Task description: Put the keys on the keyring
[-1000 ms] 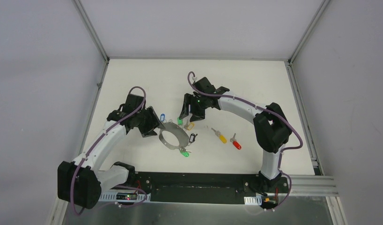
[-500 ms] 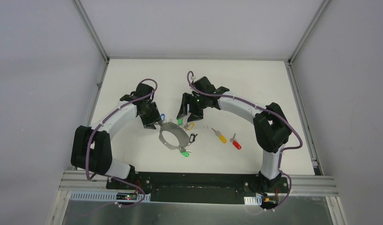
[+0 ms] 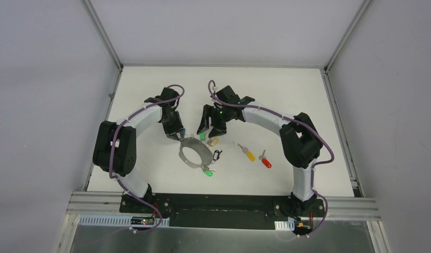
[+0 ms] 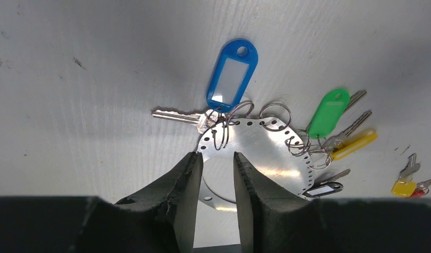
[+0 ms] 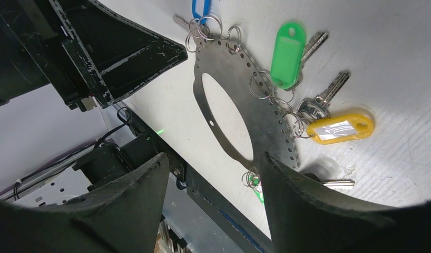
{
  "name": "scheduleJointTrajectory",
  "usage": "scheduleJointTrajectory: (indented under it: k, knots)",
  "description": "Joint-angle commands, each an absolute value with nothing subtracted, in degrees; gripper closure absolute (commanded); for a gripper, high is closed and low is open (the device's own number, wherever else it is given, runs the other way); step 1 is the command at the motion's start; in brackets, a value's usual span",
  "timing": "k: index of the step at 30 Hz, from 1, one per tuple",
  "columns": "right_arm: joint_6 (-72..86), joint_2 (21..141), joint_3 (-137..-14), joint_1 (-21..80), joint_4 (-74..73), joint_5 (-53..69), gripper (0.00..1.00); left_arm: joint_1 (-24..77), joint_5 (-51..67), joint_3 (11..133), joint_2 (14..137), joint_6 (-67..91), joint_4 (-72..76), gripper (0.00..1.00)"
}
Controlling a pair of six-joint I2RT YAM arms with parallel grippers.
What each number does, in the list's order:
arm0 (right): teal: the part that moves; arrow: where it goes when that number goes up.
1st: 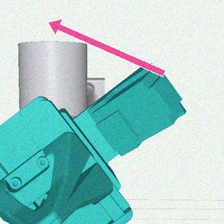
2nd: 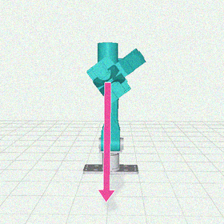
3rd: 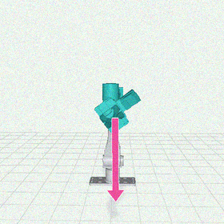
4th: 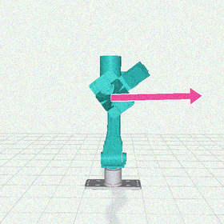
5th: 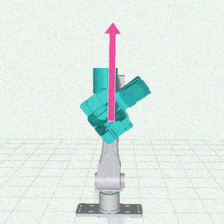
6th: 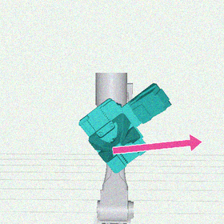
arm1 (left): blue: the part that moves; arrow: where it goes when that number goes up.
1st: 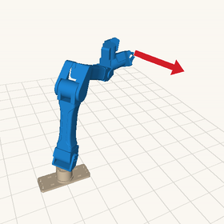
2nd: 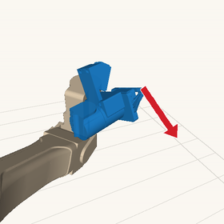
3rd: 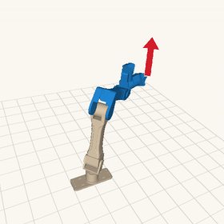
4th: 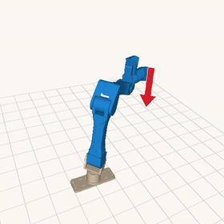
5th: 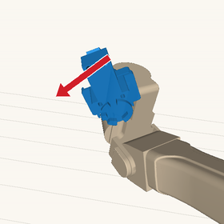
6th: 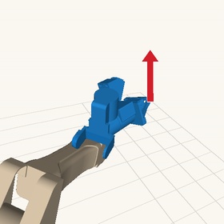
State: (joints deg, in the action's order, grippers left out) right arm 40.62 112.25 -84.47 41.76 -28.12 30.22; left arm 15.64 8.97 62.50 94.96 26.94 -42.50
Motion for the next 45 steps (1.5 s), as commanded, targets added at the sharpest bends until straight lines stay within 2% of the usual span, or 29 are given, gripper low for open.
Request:
scheduleJointTrajectory:
  k: [1,11,14,17,21,27,36,45]
  knots:
    - [40.8,112.9,-87.4,41.4,-27.2,32.0,0.34,15.2,9.0,64.9,96.3,25.3,-41.6,0.71]
    - [40.3,113.8,-88.5,41.1,-28.2,32.3,0.35,15.3,8.9,65.3,99.1,25.1,-41.0,0.75]
    - [40.3,113.7,-88.6,41.1,-28.3,32.3,0.35,15.3,9.4,65.4,99.2,25.0,-40.5,0.84]
    - [40.1,113.9,-88.8,41.0,-28.5,32.3,0.35,15.3,9.5,65.6,99.2,24.6,-40.4,0.85]
    - [39.9,113.8,-89.1,40.9,-28.9,32.3,0.35,15.3,9.9,65.7,98.8,23.9,-40.4,1.00]
    - [39.2,113.0,-89.1,40.6,-29.4,31.9,0.35,15.3,11.9,65.2,95.3,22.2,-40.6,1.00]
    - [35.9,108.7,-87.9,40.0,-28.4,30.9,0.31,15.3,14.8,65.6,83.4,18.6,-42.8,1.00]
    - [35.3,96.5,-78.5,39.6,-12.5,32.0,0.27,15.3,20.0,70.3,73.1,14.1,-43.9,1.00]
